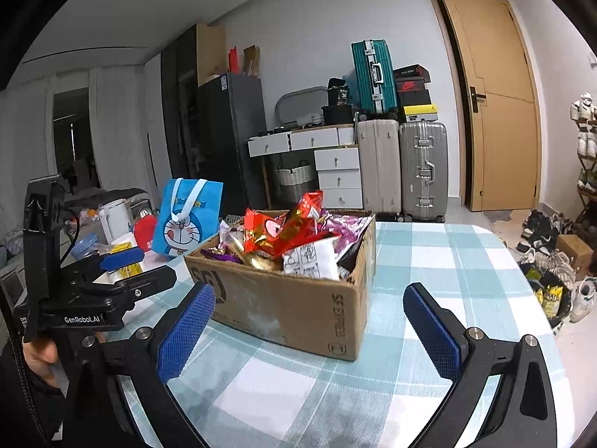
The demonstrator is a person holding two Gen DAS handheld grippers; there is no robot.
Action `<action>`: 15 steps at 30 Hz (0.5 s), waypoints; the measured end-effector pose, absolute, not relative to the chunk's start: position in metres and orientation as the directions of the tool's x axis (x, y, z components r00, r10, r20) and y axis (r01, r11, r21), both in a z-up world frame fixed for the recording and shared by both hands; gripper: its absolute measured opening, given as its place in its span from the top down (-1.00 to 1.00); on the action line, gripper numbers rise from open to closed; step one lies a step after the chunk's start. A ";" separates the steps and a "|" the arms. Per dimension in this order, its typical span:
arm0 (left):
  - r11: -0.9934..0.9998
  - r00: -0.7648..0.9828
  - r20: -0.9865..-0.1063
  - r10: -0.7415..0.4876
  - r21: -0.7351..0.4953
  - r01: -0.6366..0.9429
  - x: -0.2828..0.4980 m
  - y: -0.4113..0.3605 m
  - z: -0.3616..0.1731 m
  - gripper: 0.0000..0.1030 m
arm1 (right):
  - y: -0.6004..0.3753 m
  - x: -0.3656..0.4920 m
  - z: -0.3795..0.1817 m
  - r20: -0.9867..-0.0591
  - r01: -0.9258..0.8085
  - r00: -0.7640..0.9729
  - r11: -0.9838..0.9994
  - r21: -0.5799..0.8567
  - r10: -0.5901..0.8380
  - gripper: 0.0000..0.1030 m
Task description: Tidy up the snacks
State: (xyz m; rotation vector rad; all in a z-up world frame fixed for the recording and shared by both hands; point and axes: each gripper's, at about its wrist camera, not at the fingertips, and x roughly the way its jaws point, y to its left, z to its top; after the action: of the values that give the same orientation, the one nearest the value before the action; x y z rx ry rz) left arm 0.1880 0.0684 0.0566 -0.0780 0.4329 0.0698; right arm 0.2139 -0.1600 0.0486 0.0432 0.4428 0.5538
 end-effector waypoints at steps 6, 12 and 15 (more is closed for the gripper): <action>0.995 0.916 -0.398 0.057 -0.053 -0.085 0.182 0.070 0.047 -0.99 | -0.159 0.204 0.040 -0.364 -0.512 0.769 0.847 0.142 0.526 -0.99; 0.994 0.915 -0.398 0.063 -0.053 -0.092 0.183 0.070 0.042 -0.99 | -0.156 0.206 0.038 -0.374 -0.519 0.761 0.843 0.142 0.531 -0.99; 0.994 0.915 -0.398 0.065 -0.051 -0.093 0.184 0.070 0.041 -0.99 | -0.156 0.206 0.038 -0.370 -0.514 0.764 0.845 0.148 0.529 -0.99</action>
State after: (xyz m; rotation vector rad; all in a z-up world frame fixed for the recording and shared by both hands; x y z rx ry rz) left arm 0.1840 0.0697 0.0412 -0.0690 0.4074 0.0816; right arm 0.2064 -0.1557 0.0384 0.0385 0.4135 0.5673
